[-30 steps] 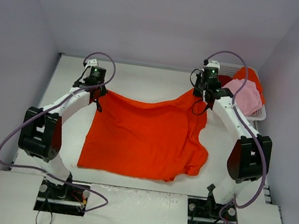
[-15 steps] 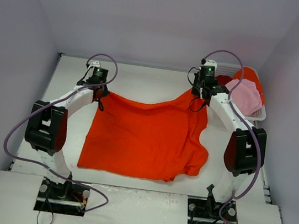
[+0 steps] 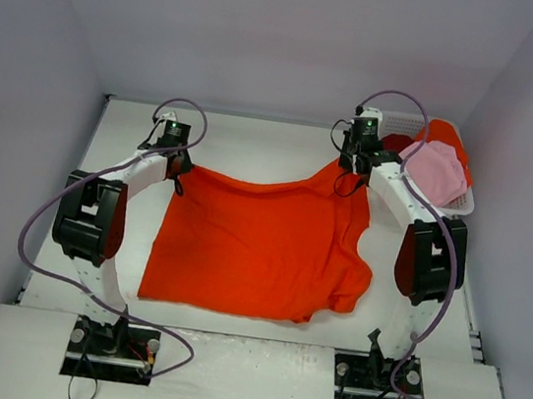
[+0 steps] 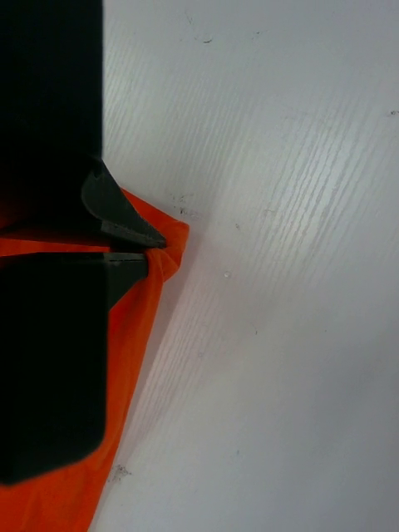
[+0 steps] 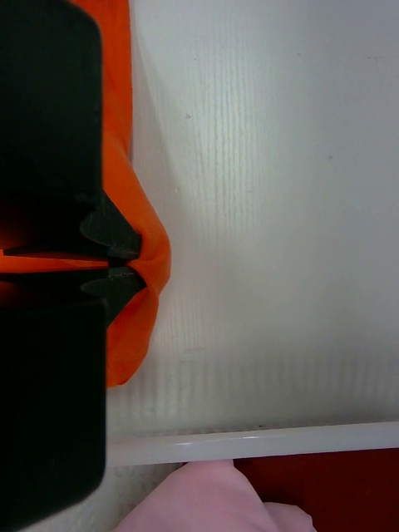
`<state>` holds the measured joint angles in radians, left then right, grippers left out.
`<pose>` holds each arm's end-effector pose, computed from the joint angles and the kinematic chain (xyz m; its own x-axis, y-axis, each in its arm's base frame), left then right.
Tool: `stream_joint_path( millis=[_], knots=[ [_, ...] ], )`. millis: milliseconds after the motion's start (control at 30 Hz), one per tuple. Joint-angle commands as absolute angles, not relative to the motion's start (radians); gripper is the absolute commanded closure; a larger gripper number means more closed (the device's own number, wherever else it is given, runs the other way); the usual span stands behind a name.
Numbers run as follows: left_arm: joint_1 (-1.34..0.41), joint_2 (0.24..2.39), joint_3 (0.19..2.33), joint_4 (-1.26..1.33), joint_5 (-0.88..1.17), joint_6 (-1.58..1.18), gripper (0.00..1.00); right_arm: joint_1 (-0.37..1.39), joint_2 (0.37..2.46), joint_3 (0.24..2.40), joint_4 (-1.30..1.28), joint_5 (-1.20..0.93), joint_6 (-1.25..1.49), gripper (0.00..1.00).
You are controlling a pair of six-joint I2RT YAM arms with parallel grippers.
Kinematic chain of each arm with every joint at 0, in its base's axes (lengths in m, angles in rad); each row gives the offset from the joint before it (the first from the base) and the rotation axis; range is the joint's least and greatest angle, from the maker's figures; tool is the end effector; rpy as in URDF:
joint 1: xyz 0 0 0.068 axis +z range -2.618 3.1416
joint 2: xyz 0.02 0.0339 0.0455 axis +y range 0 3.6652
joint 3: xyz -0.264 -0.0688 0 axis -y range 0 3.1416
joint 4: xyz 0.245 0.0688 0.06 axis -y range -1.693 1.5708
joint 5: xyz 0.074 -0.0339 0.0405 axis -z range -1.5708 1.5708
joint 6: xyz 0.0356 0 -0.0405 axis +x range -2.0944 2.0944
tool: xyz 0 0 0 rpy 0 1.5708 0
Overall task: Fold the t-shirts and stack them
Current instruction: Flatten the tshirt out
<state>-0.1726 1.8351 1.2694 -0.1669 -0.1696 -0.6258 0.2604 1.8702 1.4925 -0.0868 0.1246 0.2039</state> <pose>0.4040 -0.0643 0.2147 -0.5608 -0.4883 -0.6687 -0.3489 0.8717 -0.3440 0.4316 0.1104 0.2822 -0.4539 0.0870 -0.8868 -0.0574 0.9903 0.1265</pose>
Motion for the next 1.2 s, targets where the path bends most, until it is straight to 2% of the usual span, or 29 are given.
stream_joint_path(
  millis=[0, 600, 667, 700, 733, 767, 800, 833, 867, 967, 1167],
  knots=[
    [-0.166, 1.816, 1.338, -0.112, -0.158, -0.640, 1.00, 0.249, 1.873, 1.558, -0.017, 0.156, 0.199, 1.00],
    [-0.153, 1.879, 1.447, -0.140, -0.140, -0.620, 1.00, 0.233, 1.968, 1.646, -0.015, 0.167, 0.179, 1.00],
    [-0.153, 1.878, 1.440, -0.132, -0.147, -0.620, 1.00, 0.233, 1.977, 1.654, -0.015, 0.176, 0.183, 0.89],
    [-0.152, 1.875, 1.431, -0.126, -0.150, -0.621, 1.00, 0.233, 1.980, 1.658, -0.015, 0.184, 0.186, 0.66],
    [-0.152, 1.873, 1.425, -0.117, -0.152, -0.624, 0.91, 0.235, 1.979, 1.660, -0.017, 0.189, 0.187, 0.50],
    [-0.153, 1.867, 1.421, -0.112, -0.150, -0.624, 0.76, 0.238, 1.979, 1.661, -0.017, 0.201, 0.184, 0.34],
    [-0.153, 1.862, 1.410, -0.103, -0.150, -0.626, 0.62, 0.239, 1.977, 1.661, -0.017, 0.206, 0.183, 0.09],
    [-0.153, 1.858, 1.402, -0.094, -0.149, -0.629, 0.34, 0.253, 1.979, 1.666, -0.017, 0.206, 0.176, 0.05],
    [-0.153, 1.849, 1.394, -0.081, -0.138, -0.629, 0.25, 0.270, 1.983, 1.672, -0.021, 0.242, 0.158, 0.00],
    [-0.158, 1.830, 1.393, -0.087, -0.138, -0.634, 0.19, 0.336, 1.977, 1.678, -0.044, 0.299, 0.137, 0.00],
    [-0.160, 1.741, 1.371, -0.121, -0.130, -0.630, 0.19, 0.365, 1.875, 1.548, -0.043, 0.253, 0.241, 0.00]
  ],
)
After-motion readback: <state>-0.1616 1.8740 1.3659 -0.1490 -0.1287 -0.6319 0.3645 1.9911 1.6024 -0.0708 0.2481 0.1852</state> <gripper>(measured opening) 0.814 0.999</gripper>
